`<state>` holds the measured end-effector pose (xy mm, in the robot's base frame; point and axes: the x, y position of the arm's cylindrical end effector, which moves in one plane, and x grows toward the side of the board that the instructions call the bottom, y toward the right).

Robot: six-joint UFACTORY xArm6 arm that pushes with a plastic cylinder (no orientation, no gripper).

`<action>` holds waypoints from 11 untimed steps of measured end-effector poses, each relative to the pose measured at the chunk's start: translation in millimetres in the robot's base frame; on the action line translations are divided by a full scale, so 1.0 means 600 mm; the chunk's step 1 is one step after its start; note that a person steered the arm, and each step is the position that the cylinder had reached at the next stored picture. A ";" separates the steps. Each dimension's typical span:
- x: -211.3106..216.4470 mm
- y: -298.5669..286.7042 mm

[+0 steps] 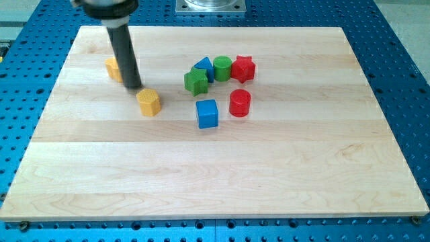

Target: Move the yellow hexagon to the left of green star

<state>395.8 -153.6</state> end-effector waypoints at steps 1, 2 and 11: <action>0.084 0.000; 0.155 0.013; 0.225 0.106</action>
